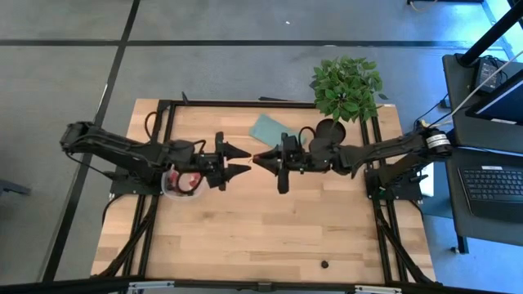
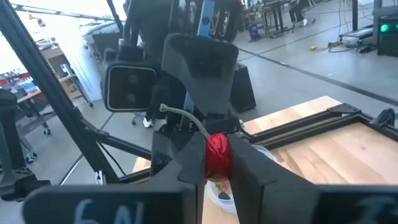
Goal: Pick and placing Produce into tupperware
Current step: Put the red cherry into the transparent bin
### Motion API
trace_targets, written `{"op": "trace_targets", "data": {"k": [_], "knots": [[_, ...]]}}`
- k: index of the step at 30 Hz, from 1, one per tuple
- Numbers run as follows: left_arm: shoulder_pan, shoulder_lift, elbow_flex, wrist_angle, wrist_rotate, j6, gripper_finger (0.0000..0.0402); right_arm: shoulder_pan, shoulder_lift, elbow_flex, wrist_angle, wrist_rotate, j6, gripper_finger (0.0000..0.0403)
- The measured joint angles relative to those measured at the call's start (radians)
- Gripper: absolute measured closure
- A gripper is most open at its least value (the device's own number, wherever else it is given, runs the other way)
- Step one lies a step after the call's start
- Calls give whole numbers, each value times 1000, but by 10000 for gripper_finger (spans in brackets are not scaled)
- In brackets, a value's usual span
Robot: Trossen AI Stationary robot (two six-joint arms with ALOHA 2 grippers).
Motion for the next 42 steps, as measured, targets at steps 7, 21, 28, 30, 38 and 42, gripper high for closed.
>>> {"op": "trace_targets", "data": {"k": [7,21,28,30,38,42], "knots": [[2,50,0,67,-8,2,191,0,7,-1,6,1,-3,345],[16,77,0,129,18,27,191,0,8,-1,13,-6,0,345],[37,114,0,169,19,30,192,3,23,0,24,-30,21,345],[35,114,0,181,20,42,192,3,26,0,20,-30,18,345],[25,115,1,184,17,47,192,3,25,0,9,-31,10,345],[26,115,1,184,16,46,192,3,25,0,5,-31,-3,345]]}}
